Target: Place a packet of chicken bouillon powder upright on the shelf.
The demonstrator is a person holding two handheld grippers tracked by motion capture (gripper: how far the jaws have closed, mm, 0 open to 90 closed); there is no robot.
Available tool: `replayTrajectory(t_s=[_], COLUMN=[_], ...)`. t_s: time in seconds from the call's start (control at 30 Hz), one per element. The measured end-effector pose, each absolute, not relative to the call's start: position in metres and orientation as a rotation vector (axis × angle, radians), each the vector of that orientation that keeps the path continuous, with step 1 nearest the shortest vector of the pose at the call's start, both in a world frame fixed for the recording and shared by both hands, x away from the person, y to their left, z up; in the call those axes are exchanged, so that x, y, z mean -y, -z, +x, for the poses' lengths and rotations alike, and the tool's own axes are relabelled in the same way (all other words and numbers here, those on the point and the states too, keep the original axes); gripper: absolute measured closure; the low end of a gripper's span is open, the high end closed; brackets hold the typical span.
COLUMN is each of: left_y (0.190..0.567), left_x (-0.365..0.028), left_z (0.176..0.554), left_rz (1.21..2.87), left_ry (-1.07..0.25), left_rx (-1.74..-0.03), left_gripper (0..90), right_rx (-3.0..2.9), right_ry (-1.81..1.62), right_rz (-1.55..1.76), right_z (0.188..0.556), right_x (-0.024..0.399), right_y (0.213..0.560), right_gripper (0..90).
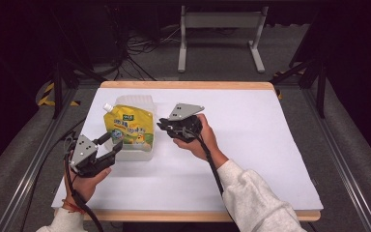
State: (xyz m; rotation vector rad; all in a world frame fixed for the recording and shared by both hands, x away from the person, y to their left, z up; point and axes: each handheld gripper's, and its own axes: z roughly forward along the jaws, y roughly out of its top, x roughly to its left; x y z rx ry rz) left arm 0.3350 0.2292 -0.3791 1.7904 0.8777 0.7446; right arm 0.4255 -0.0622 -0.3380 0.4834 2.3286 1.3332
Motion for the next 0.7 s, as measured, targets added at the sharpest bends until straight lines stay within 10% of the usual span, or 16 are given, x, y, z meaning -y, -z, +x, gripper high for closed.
replayTrajectory(t_s=[0.7], left_y=[0.383], left_x=[-0.206], left_z=[0.326], left_rz=[1.846], left_ry=[-0.724], left_rx=[-0.799], left_gripper=[40.5], right_rx=[-2.315], right_ry=[-1.198], right_rz=[0.537], right_z=[0.426], right_x=[0.099], right_y=[0.337], right_gripper=[73.8])
